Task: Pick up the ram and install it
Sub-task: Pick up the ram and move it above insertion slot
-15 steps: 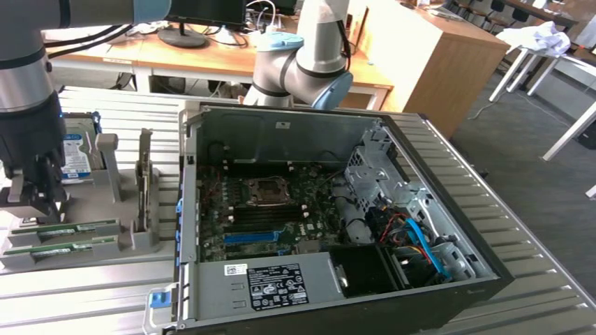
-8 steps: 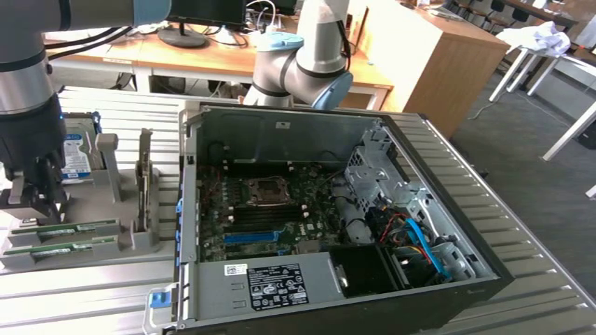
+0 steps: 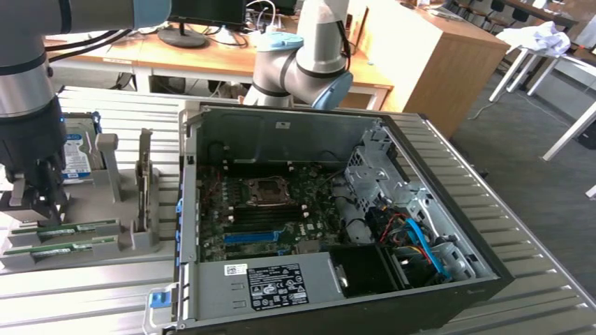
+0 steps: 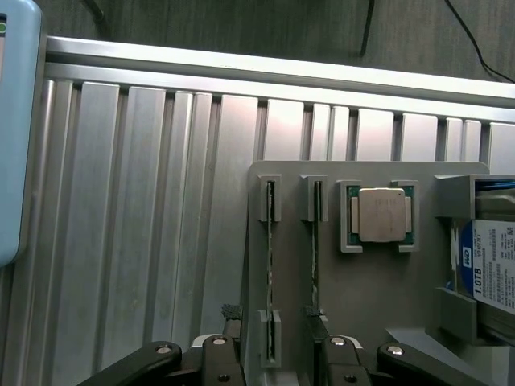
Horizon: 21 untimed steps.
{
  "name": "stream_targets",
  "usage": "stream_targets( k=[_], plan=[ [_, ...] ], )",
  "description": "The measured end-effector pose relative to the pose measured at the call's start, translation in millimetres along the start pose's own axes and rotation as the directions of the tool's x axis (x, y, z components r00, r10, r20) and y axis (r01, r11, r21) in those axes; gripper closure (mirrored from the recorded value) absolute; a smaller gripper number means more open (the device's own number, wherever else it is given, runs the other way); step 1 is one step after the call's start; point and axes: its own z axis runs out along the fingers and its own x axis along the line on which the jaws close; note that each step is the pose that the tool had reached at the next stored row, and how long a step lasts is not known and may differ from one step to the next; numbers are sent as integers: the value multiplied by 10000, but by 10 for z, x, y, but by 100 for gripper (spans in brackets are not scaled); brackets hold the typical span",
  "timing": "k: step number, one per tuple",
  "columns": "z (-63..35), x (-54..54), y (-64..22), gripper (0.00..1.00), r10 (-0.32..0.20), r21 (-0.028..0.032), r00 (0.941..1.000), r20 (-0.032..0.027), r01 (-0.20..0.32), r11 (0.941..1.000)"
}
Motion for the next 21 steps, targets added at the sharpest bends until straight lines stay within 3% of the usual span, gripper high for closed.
stream_targets(
  k=[8, 14, 21],
  plan=[
    [28, 9, -1, 59, -43, -1, 10000, -2, 43, 10000],
    [46, 17, -1, 59, -624, -17, 9980, -26, 624, 9981],
    [67, 18, -2, 59, -660, -18, 9978, -28, 659, 9978]
  ],
)
